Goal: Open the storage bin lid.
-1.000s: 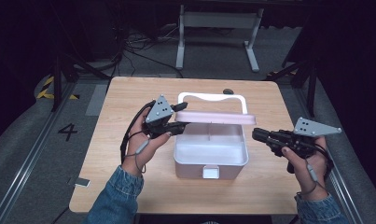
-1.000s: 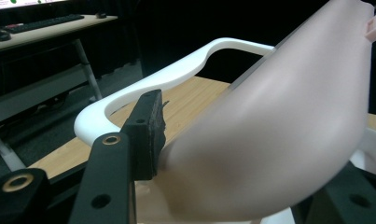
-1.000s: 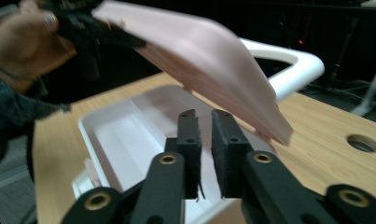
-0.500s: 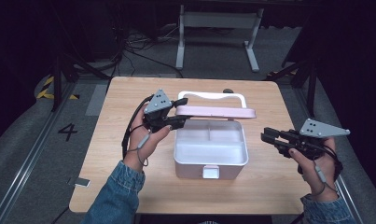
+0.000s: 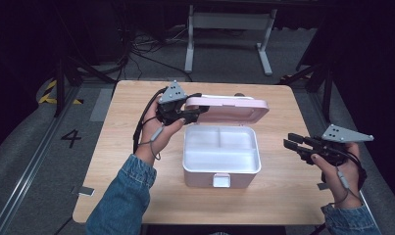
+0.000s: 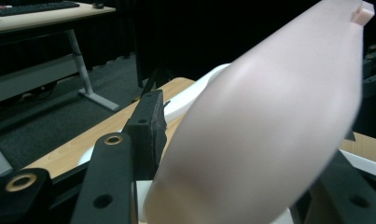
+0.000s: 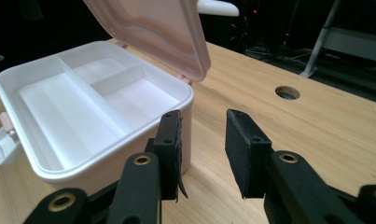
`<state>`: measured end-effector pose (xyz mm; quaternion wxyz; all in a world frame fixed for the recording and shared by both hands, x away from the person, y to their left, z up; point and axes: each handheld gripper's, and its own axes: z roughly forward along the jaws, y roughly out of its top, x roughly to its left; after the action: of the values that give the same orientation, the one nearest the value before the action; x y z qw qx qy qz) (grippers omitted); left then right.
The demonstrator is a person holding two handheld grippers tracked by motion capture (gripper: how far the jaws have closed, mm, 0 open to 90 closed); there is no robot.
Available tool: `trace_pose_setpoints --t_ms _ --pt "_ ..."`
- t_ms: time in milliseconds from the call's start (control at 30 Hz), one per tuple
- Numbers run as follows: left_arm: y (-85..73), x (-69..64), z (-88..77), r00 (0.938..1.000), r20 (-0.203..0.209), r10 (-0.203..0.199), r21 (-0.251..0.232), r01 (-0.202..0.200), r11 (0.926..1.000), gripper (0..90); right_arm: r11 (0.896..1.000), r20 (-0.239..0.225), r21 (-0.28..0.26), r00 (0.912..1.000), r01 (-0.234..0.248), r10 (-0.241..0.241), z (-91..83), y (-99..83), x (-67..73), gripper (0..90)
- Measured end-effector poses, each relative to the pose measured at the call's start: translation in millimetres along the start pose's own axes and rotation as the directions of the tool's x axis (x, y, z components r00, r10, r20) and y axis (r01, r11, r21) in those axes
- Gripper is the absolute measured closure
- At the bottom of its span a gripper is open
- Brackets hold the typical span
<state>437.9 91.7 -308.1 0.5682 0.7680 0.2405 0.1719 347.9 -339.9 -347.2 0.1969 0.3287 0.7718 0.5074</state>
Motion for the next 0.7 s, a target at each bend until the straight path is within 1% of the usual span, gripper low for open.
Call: trace_pose_setpoints --t_ms 100,233,367,433,633,700 --pt "2.0 3.7 3.0 1.0000 -0.001 -0.008 0.004 0.008 1.0000 53.5 1.000 0.004 0.010 0.9999 -0.009 0.009 1.5 -3.6 -4.6 66.3" --pt "4.4 8.8 8.0 0.9999 -0.004 -0.010 -0.009 0.010 0.9999 53.3 0.999 0.010 0.025 0.9997 -0.023 0.023 2.5 -6.7 -8.2 65.4" --pt "6.2 12.3 13.6 0.9997 -0.001 -0.024 -0.017 0.024 0.9996 53.3 0.999 0.015 0.031 0.9996 -0.026 0.025 4.4 -8.5 -11.2 65.2" --pt "7.5 14.4 16.0 0.9997 -0.011 -0.021 -0.014 0.020 0.9997 52.9 0.999 0.015 0.038 0.9995 -0.027 0.027 6.1 -9.7 -12.3 64.6" --pt "9.4 21.2 21.3 0.9991 -0.029 -0.033 -0.006 0.033 0.9994 52.8 0.998 0.014 0.060 0.9992 -0.038 0.037 11.3 -14.1 -15.7 63.8" --pt "9.8 24.1 22.8 0.9985 -0.042 -0.035 -0.009 0.035 0.9993 50.1 0.997 0.014 0.065 0.9993 -0.036 0.035 13.0 -15.2 -16.2 63.8"
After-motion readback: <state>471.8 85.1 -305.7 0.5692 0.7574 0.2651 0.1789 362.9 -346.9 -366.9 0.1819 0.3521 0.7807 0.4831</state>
